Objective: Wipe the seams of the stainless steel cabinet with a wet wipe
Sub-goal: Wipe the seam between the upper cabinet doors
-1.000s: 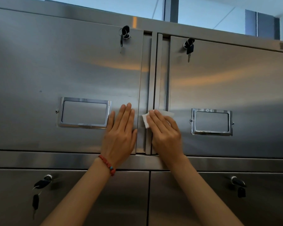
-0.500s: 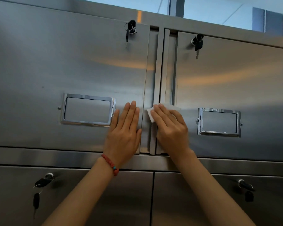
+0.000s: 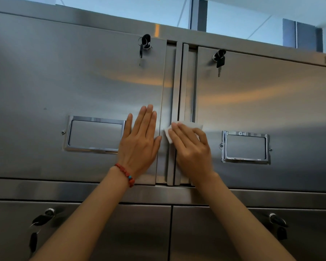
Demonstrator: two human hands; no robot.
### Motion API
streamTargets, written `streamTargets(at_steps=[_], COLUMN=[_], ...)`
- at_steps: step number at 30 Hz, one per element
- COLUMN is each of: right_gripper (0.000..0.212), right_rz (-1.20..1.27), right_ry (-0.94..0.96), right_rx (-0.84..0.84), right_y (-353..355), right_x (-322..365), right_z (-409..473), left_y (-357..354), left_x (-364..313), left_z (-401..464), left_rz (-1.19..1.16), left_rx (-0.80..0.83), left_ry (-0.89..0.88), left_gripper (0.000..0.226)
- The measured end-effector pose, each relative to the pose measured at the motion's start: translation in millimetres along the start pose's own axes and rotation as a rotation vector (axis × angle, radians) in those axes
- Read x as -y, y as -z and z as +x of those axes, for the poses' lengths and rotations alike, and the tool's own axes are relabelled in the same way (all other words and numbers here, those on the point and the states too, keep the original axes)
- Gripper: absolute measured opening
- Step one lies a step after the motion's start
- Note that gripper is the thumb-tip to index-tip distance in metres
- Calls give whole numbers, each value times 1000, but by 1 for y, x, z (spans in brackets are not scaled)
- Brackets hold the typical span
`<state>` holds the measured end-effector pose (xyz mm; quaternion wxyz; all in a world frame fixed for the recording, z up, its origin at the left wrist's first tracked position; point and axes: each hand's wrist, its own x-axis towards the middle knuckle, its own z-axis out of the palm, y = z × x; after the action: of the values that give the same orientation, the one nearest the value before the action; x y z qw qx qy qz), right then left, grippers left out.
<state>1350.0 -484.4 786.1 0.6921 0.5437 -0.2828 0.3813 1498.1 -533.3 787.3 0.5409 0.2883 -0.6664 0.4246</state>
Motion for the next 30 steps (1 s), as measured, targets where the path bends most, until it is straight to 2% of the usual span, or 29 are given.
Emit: streamTargets(at_steps=[13, 20, 30], right_gripper=[26, 24, 24], right_rz=[20, 5, 25], right_ry=[-63, 89, 208], right_rx=[-50, -43, 16], right_y=[-15, -12, -7], right_x=[-4, -19, -29], right_z=[14, 18, 15], left_y=[-7, -7, -10], left_x=[5, 4, 5], left_z=[-1, -2, -4], left_rz=[16, 27, 31], left_rx=[-15, -17, -22], left_ry=[-10, -4, -8], left_gripper=[56, 56, 57])
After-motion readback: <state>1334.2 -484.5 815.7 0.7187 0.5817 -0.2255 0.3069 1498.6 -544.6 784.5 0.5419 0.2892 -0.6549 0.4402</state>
